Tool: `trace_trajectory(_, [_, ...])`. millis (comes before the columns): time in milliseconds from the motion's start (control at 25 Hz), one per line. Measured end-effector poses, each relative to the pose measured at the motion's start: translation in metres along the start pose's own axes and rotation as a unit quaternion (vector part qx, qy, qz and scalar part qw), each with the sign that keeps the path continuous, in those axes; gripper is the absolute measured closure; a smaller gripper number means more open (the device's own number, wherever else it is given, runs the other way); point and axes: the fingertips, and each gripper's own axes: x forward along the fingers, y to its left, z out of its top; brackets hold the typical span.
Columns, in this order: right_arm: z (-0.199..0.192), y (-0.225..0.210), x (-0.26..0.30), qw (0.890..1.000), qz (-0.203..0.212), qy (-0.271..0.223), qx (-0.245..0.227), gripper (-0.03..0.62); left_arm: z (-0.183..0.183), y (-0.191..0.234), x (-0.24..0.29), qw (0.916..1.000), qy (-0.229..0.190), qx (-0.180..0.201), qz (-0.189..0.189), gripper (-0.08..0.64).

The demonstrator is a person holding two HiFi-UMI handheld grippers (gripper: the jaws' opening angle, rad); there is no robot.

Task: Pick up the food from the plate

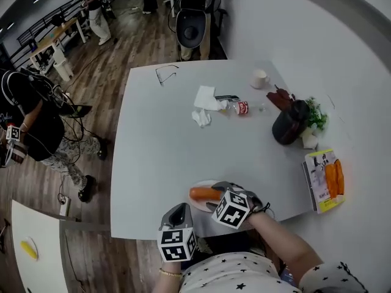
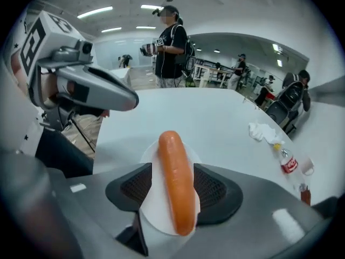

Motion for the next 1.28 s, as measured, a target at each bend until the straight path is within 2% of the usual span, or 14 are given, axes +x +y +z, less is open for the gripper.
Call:
trace_trajectory(120, [-0.005,-0.002,0.022,0.997,0.027,0.044,-0.054,0.34,0.004,0.003,0.006,1.0,-0.001,-0.004,0.002,0.552])
trace_trajectory(240, [-0.007,-0.002,0.037,0.993,0.042,0.068,-0.081,0.341,0.006,0.004,0.011,1.0,0.001,-0.007,0.007,0.552])
trace_trajectory(480, [-0.002,0.003,0.047,0.992,0.075,0.072,-0.069,0.373,0.004,0.013,0.014,0.9998,0.002,-0.015,0.013,0.552])
trace_trajectory(640, [-0.006,0.0,0.045,0.993,0.072,0.068,-0.062,0.376,0.003,0.01,0.019,0.9997,0.004,-0.018,0.013,0.552])
trace_trajectory(760, [-0.008,-0.002,0.04,0.998,0.047,0.045,-0.028,0.376,0.002,0.01,0.017,0.9997,0.001,-0.022,0.011,0.552])
trace_trajectory(880, [0.007,-0.012,0.021,0.997,0.024,-0.036,0.068,0.377,0.006,0.009,0.015,0.9998,-0.001,-0.016,0.013,0.552])
trace_trajectory(960, [0.017,-0.018,0.0,0.984,0.01,-0.1,0.148,0.377,0.007,0.005,0.012,0.9999,-0.001,-0.01,0.011,0.552])
trace_trajectory(1080, [0.028,-0.022,-0.03,0.948,-0.007,-0.193,0.254,0.377,0.009,0.0,0.005,1.0,-0.006,0.0,0.005,0.552])
trace_trajectory(1160, [0.032,-0.022,-0.048,0.927,-0.027,-0.237,0.289,0.377,0.012,-0.002,0.001,0.9999,-0.011,0.004,0.001,0.552])
trace_trajectory(1280, [0.037,-0.015,-0.065,0.913,-0.055,-0.269,0.302,0.377,0.014,-0.006,-0.004,0.9998,-0.017,0.011,-0.002,0.552])
